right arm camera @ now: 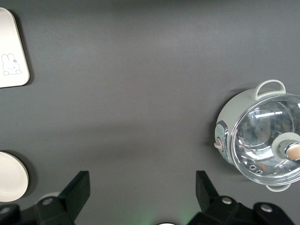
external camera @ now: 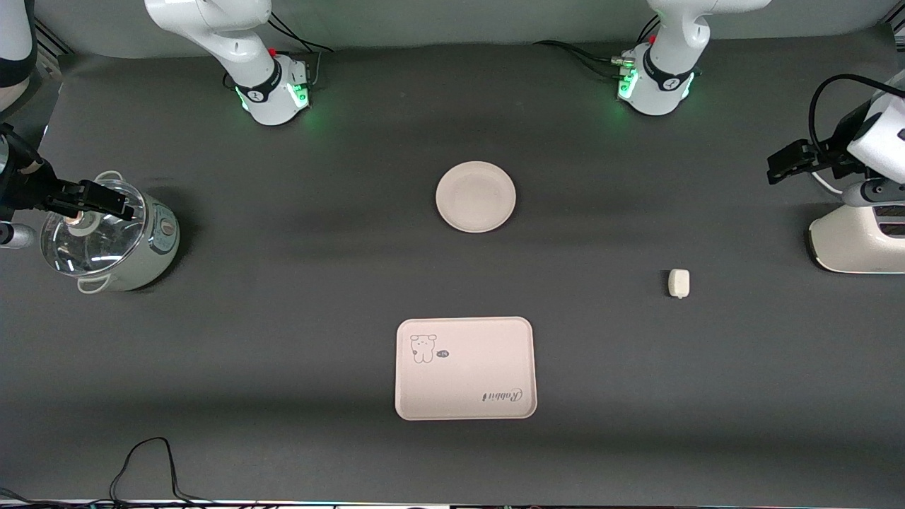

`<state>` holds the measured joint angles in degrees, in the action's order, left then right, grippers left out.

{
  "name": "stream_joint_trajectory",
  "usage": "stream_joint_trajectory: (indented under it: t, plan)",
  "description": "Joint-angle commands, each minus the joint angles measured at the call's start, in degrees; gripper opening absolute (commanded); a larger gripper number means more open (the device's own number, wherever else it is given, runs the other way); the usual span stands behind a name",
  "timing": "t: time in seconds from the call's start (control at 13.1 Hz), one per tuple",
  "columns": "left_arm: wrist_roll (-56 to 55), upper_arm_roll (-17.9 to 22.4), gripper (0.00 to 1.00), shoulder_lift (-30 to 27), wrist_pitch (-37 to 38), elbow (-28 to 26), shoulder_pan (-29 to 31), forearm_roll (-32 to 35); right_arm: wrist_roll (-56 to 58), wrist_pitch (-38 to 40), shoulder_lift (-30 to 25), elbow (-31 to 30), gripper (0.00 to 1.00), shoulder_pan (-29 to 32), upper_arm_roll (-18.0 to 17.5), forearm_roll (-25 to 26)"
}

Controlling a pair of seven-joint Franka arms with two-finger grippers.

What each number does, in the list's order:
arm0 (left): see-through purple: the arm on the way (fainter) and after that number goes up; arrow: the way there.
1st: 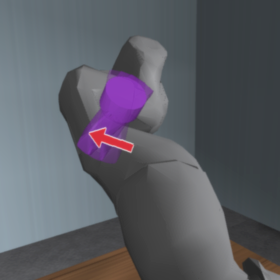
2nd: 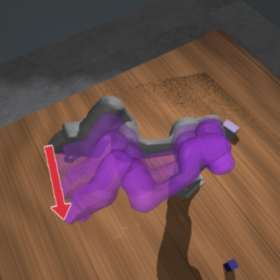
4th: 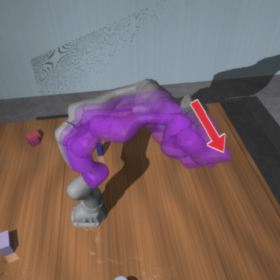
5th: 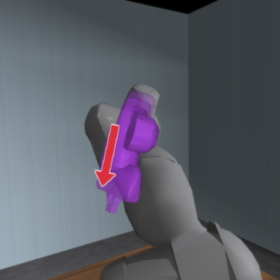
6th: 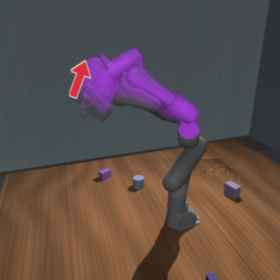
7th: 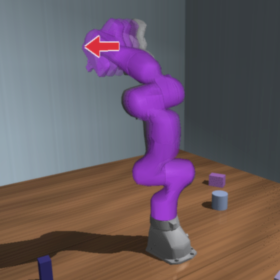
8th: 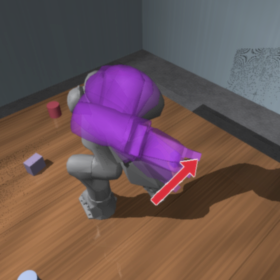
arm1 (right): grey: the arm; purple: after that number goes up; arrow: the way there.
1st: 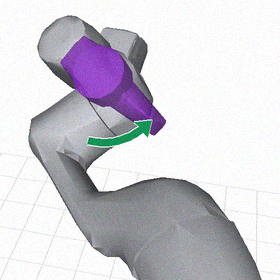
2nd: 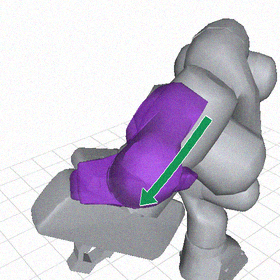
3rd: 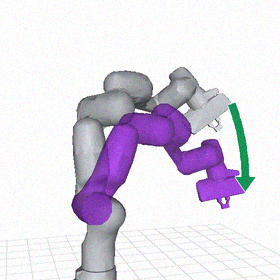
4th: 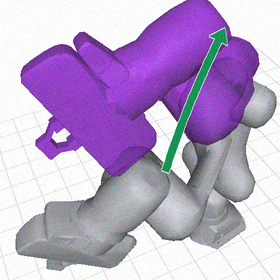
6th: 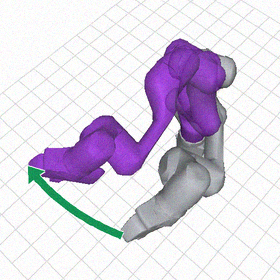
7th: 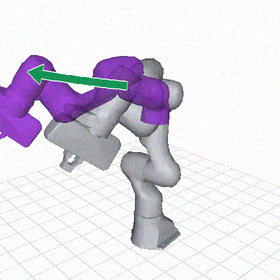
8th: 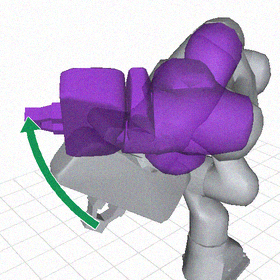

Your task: Place bun in plate and plate on tray

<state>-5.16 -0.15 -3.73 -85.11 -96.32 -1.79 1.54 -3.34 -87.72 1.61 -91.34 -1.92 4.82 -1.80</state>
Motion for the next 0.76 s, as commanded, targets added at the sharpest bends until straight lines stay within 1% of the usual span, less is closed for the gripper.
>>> stream_joint_trajectory:
  t: [0.0,0.15,0.23,0.38,0.69]
  plan:
    - [0.76,-0.02,1.0,1.27,-0.22,-0.96,-0.06,0.39,0.44,-0.43,-0.56,-0.33,1.0,-0.98,0.63,2.49]
    - [0.33,-0.02,1.0,2.75,-4.17,-4.48,-0.58,0.74,0.96,-0.6,-0.56,-0.24,1.0,-0.98,0.54,2.68]
    - [0.5,-0.02,1.0,5.29,-5.15,-5.1,-0.76,1.7,1.05,-1.04,-0.56,-0.33,1.0,-0.98,0.54,2.68]
    - [0.41,-0.02,1.0,10.13,-9.35,-5.46,-0.85,1.71,2.45,-1.13,-0.73,-0.24,1.0,-0.98,0.54,2.68]
    - [0.5,-0.02,1.0,21.72,-17.44,-5.46,-1.81,1.89,2.72,-1.05,-0.56,0.02,1.0,-0.9,0.54,2.68]
